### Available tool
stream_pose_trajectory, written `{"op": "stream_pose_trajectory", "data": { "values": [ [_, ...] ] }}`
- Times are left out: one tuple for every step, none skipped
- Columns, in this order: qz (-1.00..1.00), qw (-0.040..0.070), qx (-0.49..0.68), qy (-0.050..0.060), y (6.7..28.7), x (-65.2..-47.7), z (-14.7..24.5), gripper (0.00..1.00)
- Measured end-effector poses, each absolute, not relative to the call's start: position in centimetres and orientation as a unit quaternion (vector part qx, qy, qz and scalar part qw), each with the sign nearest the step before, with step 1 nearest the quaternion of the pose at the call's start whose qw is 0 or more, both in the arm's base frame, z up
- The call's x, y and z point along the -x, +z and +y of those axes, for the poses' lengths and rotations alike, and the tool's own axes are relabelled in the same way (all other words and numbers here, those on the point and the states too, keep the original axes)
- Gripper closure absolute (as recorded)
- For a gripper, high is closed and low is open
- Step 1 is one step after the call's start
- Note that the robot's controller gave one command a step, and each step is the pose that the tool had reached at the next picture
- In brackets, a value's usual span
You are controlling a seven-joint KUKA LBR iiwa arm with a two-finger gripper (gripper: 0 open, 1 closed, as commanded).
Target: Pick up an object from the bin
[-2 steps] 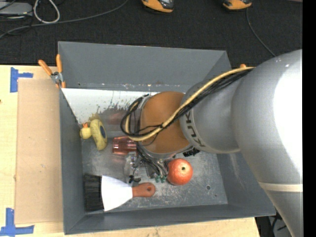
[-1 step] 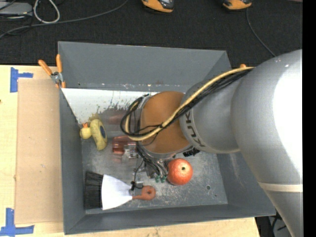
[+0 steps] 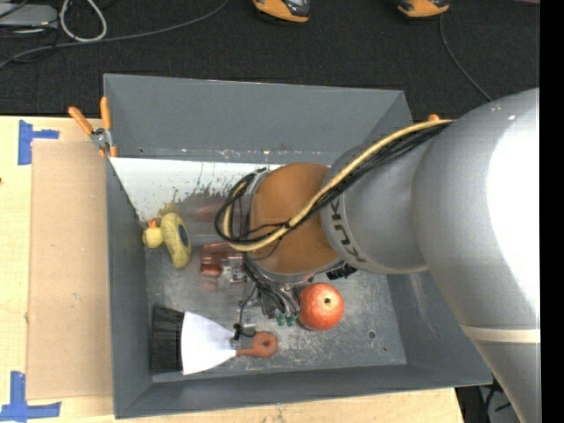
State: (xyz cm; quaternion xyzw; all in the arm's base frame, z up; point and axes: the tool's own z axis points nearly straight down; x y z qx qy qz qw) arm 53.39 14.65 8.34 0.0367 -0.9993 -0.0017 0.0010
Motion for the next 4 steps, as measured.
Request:
{"op": "stream_pose_trajectory", "data": {
  "values": [
    [-0.999, 0.001, -0.039, -0.002, 8.3, -53.3, 14.8, 0.0],
    [-1.0, 0.002, -0.023, -0.002, 8.2, -51.6, 12.9, 0.0],
    [-0.998, 0.002, -0.057, 0.001, 7.6, -49.9, 13.9, 0.0],
    [-0.996, 0.003, -0.088, -0.003, 7.4, -56.0, 16.1, 0.0]
  ]
}}
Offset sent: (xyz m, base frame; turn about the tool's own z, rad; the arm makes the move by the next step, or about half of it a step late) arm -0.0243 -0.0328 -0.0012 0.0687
